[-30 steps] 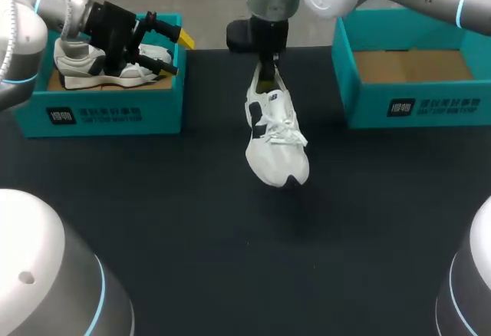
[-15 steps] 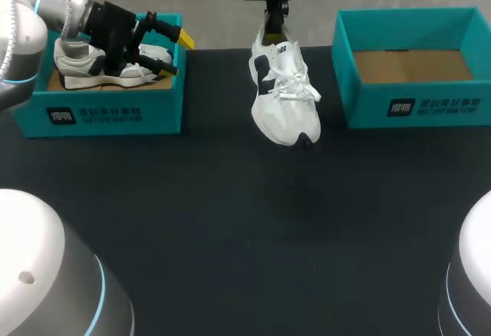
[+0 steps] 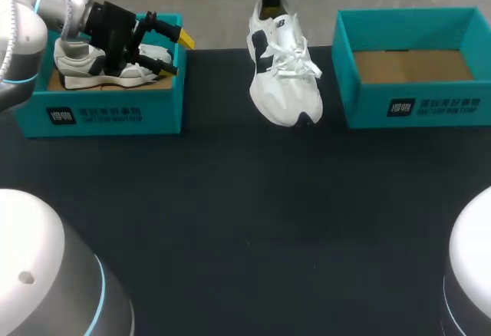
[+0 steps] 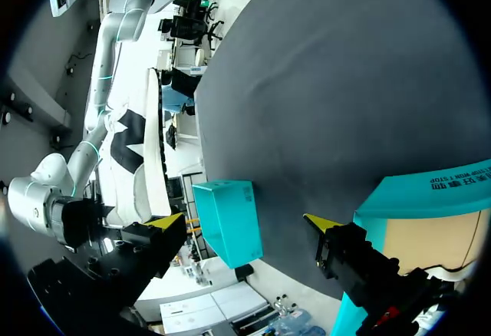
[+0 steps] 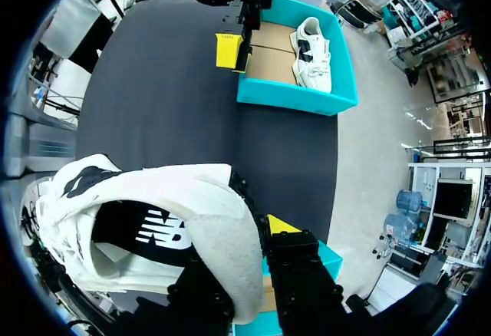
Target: Take the shoe out of the shoebox, open the shoe tongue, remove and reinsert the insole, then place the shoe into the shoebox
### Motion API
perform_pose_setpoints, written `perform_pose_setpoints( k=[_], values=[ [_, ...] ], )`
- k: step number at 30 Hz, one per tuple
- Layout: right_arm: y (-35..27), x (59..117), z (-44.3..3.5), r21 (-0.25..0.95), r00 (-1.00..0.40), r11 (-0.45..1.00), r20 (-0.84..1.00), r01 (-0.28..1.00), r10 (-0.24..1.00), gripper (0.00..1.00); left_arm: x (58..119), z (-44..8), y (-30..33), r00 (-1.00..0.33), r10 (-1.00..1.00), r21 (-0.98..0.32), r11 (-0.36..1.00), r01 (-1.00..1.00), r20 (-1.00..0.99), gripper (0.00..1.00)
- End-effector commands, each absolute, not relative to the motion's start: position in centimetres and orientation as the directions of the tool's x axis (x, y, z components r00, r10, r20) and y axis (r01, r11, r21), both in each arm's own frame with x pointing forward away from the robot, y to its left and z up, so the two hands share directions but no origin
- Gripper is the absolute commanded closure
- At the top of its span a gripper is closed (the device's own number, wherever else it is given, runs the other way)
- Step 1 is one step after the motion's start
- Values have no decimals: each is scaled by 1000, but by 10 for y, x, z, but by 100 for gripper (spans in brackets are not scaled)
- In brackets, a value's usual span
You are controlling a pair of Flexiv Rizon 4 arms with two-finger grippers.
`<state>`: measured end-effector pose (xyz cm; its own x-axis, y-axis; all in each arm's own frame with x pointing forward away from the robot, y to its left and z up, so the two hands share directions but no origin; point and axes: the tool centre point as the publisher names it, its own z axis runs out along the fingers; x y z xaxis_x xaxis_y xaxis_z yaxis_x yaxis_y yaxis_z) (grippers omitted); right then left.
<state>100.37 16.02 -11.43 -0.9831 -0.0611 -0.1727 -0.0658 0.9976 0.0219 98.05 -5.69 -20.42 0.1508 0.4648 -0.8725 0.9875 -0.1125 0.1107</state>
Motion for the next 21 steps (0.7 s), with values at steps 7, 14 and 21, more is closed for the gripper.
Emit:
perform_pose_setpoints(
  k=[7, 14, 21],
  values=[
    [161, 1006, -113, 18, -984, 998, -167, -65, -61, 100, 980, -204, -56, 152, 467, 111, -114, 987, -871, 0],
    [128, 1036, -113, 54, -984, 995, -166, -82, -72, 100, 980, -204, -56, 152, 467, 111, -114, 987, -871, 0],
    [62, 1070, -114, 8, -980, 999, -194, -40, -38, 100, 980, -204, -56, 152, 467, 111, -114, 987, -871, 0]
  ],
)
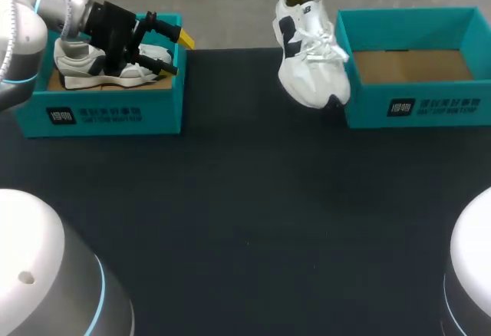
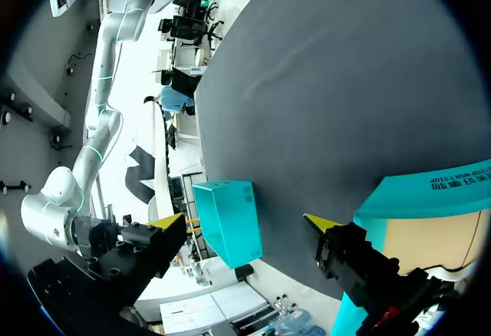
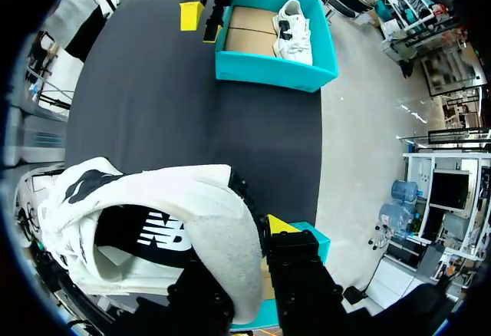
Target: Take the shoe out of the shoebox, open the shoe tongue, remove and reinsert the insole, then place the shoe into the shoebox
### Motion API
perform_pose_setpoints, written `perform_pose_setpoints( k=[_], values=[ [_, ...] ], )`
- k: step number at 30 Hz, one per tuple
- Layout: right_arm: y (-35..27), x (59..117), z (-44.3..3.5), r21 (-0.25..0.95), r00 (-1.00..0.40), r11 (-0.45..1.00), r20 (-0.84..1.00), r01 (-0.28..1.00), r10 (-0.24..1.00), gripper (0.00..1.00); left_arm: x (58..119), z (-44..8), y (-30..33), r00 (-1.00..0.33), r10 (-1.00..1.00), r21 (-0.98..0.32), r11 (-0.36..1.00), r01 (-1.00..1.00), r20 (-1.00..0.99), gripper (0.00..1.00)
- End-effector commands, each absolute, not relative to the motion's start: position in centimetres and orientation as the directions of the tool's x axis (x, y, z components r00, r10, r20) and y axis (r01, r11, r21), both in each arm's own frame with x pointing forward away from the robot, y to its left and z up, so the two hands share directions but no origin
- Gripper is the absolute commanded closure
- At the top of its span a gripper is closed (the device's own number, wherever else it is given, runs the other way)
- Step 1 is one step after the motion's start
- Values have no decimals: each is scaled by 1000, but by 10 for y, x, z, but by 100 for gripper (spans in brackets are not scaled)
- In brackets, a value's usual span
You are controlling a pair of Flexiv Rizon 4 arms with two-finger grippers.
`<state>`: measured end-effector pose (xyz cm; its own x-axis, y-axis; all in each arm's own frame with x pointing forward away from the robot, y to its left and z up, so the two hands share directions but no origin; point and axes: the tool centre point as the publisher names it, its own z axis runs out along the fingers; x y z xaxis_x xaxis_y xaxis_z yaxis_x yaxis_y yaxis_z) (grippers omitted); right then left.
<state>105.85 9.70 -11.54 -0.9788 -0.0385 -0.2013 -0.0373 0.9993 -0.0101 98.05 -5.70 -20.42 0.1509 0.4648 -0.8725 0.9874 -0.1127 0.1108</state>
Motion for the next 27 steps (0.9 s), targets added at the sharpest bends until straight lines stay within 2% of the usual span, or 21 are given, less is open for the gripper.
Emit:
perform_pose_setpoints(
  k=[1, 8, 16, 27],
  values=[
    [53, 1074, -115, -10, -980, 999, -197, -36, -37, 100, 980, -204, -56, 152, 467, 111, -114, 987, -871, 0],
    [-12, 1086, -118, -65, -975, 998, -222, 18, 3, 100, 980, -204, -56, 152, 467, 111, -114, 987, -871, 0],
    [-63, 1073, -119, -118, -978, 993, -208, 17, -8, 100, 980, -204, -56, 152, 467, 111, -114, 987, -871, 0],
    [-67, 1072, -119, -122, -977, 992, -211, 30, 3, 100, 980, -204, -56, 152, 467, 111, -114, 987, -871, 0]
  ],
)
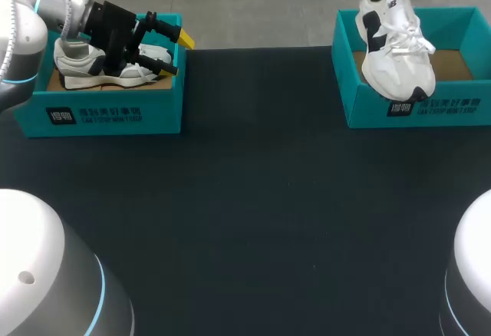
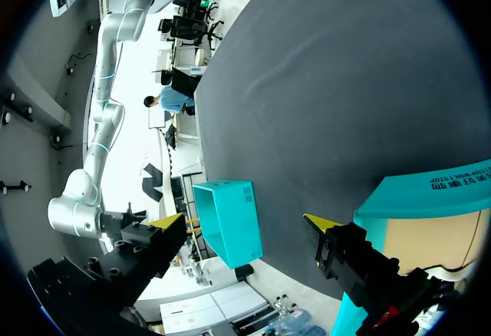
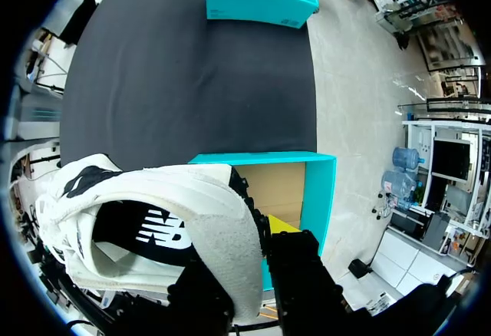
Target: Take the shoe out of the shoebox, open the shoe tongue, remove and reinsert the insole, then place the shoe into the shoebox
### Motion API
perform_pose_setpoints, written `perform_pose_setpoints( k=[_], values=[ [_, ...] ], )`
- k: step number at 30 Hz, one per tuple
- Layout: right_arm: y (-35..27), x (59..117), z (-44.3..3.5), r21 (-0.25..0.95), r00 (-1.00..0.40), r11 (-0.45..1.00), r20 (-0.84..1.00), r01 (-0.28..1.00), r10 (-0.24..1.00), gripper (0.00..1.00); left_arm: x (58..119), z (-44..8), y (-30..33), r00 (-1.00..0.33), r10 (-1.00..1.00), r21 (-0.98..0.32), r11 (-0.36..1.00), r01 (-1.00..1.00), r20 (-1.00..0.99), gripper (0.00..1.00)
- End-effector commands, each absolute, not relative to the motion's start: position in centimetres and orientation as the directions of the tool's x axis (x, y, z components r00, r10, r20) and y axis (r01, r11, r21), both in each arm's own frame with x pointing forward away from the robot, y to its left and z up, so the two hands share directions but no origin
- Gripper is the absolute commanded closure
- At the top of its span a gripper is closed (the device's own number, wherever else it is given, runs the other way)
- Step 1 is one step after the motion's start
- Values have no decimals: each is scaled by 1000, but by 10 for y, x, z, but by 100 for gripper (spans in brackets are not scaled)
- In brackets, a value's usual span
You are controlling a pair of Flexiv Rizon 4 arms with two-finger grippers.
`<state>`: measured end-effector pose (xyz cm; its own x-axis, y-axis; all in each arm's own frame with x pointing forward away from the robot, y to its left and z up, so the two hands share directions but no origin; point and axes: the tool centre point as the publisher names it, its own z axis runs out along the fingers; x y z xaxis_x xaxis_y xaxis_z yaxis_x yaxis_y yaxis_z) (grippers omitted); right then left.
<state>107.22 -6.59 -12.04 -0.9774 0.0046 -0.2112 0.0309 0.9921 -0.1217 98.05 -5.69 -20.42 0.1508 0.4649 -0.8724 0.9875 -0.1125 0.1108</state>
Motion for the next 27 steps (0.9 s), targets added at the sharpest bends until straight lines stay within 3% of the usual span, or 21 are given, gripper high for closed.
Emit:
perform_pose_setpoints(
  k=[1, 8, 21, 27],
  values=[
    [-67, 1072, -119, -122, -977, 992, -211, 30, 3, 100, 980, -204, -56, 152, 467, 111, -114, 987, -871, 0],
    [-67, 1072, -119, -122, -977, 992, -211, 30, 3, 100, 980, -204, -56, 152, 467, 111, -114, 987, -871, 0],
    [-187, 1097, -133, -141, -986, 987, -158, 78, 56, 100, 980, -204, -56, 152, 467, 111, -114, 987, -871, 0],
    [-241, 1103, -141, -187, -978, 965, -134, 185, 161, 100, 980, -204, -56, 152, 467, 111, -114, 987, -871, 0]
  ],
)
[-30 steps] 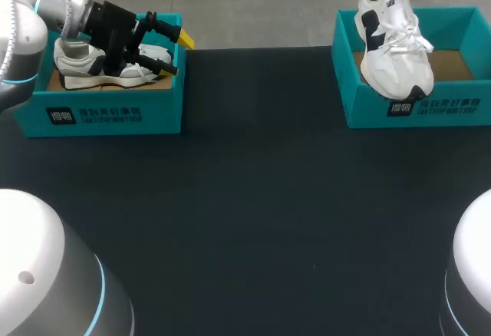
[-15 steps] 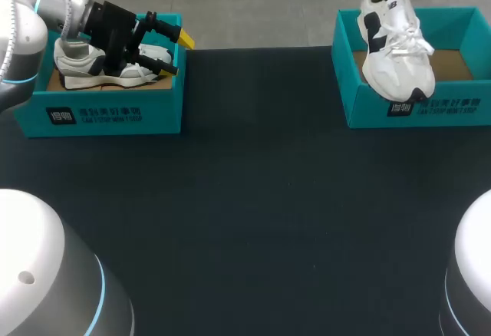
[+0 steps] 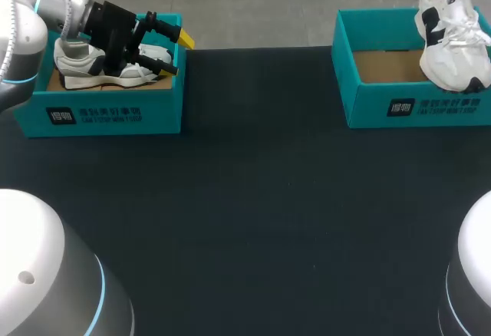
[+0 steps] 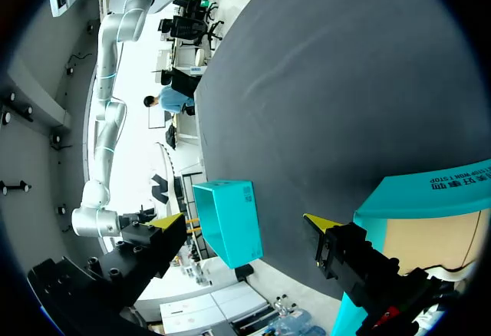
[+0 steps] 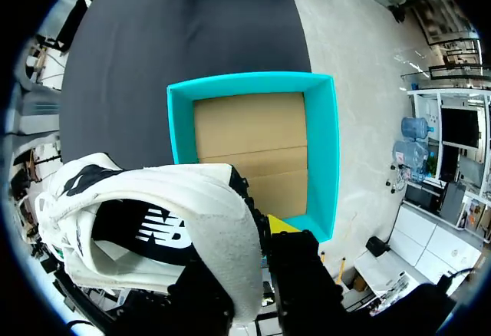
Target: Take the shoe out of the shoebox, open the shoe tongue, remove and reinsert the insole, then place the shoe into the shoebox
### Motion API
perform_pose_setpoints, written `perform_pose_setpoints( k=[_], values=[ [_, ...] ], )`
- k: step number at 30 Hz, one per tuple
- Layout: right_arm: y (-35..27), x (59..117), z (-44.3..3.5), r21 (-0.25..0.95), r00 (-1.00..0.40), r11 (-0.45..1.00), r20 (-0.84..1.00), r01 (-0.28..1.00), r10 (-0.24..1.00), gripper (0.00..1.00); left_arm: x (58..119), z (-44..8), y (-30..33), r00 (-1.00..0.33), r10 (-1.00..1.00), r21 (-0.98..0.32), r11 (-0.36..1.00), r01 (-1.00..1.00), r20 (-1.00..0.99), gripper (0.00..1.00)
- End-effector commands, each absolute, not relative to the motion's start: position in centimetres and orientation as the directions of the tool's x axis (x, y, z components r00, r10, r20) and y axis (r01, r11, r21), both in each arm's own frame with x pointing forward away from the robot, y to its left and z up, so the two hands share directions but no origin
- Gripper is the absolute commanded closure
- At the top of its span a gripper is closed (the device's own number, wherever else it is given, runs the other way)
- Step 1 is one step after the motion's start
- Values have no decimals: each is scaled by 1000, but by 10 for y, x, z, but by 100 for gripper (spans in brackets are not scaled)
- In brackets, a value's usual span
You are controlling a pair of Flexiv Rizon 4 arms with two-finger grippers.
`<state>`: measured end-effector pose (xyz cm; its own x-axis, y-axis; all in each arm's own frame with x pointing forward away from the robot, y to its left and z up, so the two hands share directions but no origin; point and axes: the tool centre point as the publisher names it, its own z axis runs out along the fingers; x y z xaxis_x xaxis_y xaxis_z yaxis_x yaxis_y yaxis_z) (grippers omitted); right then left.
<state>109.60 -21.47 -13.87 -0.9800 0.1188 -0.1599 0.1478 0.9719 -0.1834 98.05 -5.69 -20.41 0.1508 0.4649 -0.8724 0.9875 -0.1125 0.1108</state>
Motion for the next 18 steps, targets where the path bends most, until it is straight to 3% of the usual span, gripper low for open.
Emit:
perform_pose_setpoints(
  k=[1, 14, 18],
  values=[
    [-251, 1103, -144, -206, -972, 955, -142, 215, 188, 100, 980, -204, -56, 152, 467, 111, -114, 987, -871, 0],
    [-328, 1091, -157, -191, -869, 848, -133, 495, 477, 100, 980, -204, -56, 152, 467, 111, -114, 987, -871, 0],
    [-345, 1092, -161, -131, -746, 735, -143, 666, 651, 100, 980, -204, -56, 152, 467, 111, -114, 987, -871, 0]
  ],
)
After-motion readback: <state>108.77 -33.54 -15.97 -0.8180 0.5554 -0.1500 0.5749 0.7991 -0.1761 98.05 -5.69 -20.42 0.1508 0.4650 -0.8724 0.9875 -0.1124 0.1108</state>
